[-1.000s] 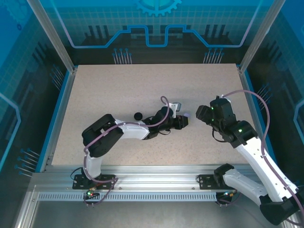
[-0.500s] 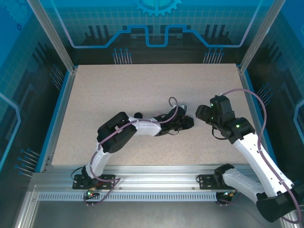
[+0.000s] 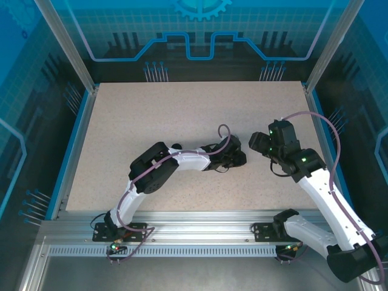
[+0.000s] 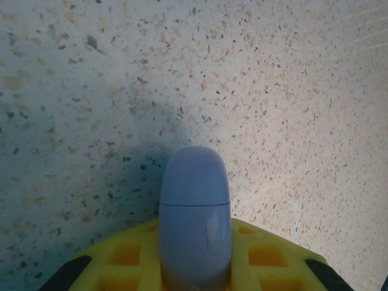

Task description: Insert wireless bluetooth earbuds into charging case

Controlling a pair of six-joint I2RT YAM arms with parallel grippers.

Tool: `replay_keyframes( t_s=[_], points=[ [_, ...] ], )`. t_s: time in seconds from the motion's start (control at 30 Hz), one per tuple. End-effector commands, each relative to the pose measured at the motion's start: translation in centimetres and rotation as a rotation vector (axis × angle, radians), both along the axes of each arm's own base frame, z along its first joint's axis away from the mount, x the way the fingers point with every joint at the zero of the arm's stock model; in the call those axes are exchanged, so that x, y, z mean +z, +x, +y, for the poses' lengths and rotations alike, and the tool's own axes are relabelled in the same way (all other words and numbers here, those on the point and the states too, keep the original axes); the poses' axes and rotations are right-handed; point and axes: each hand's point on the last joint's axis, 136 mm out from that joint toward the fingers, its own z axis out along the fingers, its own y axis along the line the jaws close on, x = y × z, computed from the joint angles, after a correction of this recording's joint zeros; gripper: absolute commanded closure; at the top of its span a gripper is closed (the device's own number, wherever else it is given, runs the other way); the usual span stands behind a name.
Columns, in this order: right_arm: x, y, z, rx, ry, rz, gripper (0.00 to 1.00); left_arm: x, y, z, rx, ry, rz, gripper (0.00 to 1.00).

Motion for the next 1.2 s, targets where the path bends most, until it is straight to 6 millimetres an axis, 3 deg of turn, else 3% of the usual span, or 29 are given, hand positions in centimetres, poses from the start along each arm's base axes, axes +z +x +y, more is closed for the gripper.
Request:
replay_keyframes(
  t_s=[0.0,0.27,0.8,0.97,1.17],
  points=[
    [1.2,0.2,-0.2,0.001,0.007,-0.013,0.31,-1.5,0.1,0.5,-0.019,0.068,0.008,0.78],
    [1.3,0.1,-0.1,0.001,0.011,-0.011,0.31,-0.7,0.3,1.2,-0.041,0.104,-0.012,0.68],
    [1.5,-0.8,-0.6,-0.01,0.01,-0.012,0.22,3.3,0.9,3.5,-0.091,0.169,-0.117,0.5],
    [1.9,-0.9,-0.6,-0.006,0.015,-0.019,0.2,5.7,1.0,4.6,-0.097,0.196,-0.182,0.46],
    [1.6,-1.0,-0.2,0.009,0.023,-0.007,0.2,11.0,1.2,6.9,-0.087,0.203,-0.322,0.44]
  ],
)
